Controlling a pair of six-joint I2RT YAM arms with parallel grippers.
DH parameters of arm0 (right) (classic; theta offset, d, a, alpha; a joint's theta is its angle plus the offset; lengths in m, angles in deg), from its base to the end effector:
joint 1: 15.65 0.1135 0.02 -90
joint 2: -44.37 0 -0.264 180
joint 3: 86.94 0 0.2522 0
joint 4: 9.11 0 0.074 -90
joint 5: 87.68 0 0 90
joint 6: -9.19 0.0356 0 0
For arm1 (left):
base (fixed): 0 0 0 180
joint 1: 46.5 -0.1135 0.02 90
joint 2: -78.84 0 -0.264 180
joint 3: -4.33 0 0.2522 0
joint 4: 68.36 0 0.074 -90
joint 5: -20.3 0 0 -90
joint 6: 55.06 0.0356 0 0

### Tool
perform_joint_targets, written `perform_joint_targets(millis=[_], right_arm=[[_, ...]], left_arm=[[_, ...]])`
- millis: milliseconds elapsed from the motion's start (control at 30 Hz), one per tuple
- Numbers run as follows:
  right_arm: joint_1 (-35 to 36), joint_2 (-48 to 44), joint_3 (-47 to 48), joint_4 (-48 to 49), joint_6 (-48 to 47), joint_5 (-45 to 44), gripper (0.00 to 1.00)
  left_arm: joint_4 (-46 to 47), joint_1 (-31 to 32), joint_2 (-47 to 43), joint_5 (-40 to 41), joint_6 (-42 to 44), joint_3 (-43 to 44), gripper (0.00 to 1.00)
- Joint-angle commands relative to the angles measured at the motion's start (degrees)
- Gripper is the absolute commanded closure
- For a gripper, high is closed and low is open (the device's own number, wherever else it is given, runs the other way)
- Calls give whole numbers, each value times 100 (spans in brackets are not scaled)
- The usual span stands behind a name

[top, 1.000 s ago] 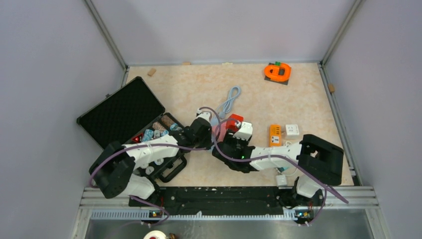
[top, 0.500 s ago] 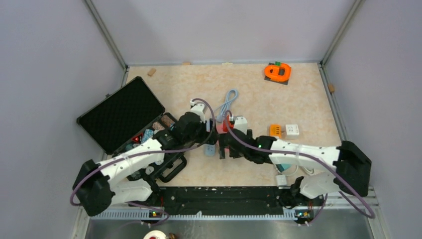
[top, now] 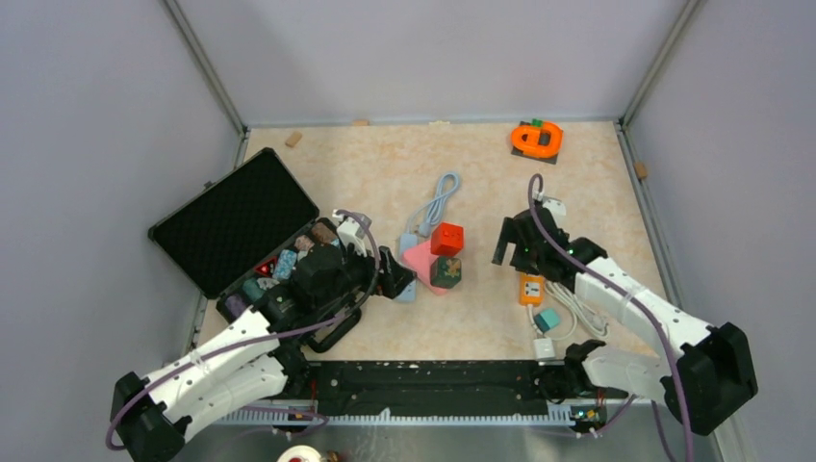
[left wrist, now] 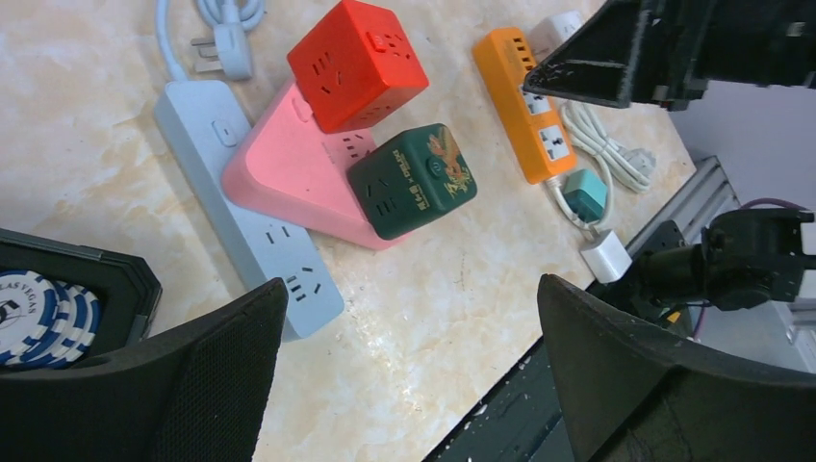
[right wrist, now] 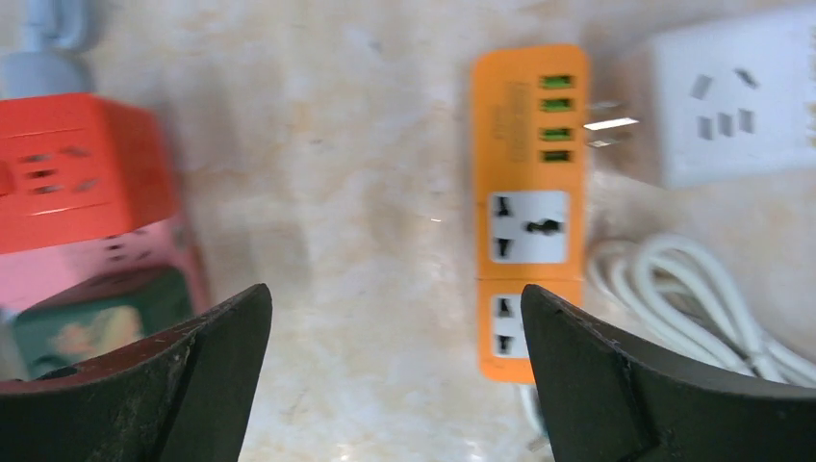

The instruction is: Insert the plug

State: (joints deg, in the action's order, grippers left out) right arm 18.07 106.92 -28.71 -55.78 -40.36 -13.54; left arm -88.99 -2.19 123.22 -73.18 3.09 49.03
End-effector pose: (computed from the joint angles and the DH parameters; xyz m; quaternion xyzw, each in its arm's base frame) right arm 0.1867 0.1129 0.2447 0.1008 0.9293 0.0957 0.3422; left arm 0.1318 -0.1316 0.2615 0.1063 0.8136 -0.3718 0.4342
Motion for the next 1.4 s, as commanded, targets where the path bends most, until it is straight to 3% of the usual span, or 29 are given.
perform_joint_targets(millis=[0, 400, 500, 600, 633, 733, 1067, 1233, 1300, 1367], right_arm=[[-379, 278, -157, -604, -94, -711, 5], [-689, 1672, -403, 18, -317, -570, 15], [-691, 1731, -382, 241, -542, -361, 29], [-688, 1855, -300, 533, -833, -26, 65], [-690, 1933, -238, 590, -959, 76, 72], [-655, 2232, -23, 727, -1209, 428, 78], [-102, 3044, 645, 883, -1461, 546, 76], [-109, 2683, 607, 868, -1401, 686, 37], [-114, 2387, 580, 825, -1405, 680, 26], [-172, 2074, 594, 748, -1410, 712, 23]], left_arm=[[522, -21, -178, -342, -116, -128, 1], [586, -26, 74, -539, -196, -139, 1], [621, -28, 75, -523, -214, -156, 1], [643, -28, 79, -512, -224, -171, 1], [643, -28, 93, -519, -224, -168, 1], [628, -32, 93, -519, -241, -167, 1], [621, -37, 94, -484, -290, -227, 1], [517, -37, 58, -457, -239, -214, 1], [517, -37, 46, -434, -213, -213, 1], [530, -37, 51, -426, -205, -211, 1]])
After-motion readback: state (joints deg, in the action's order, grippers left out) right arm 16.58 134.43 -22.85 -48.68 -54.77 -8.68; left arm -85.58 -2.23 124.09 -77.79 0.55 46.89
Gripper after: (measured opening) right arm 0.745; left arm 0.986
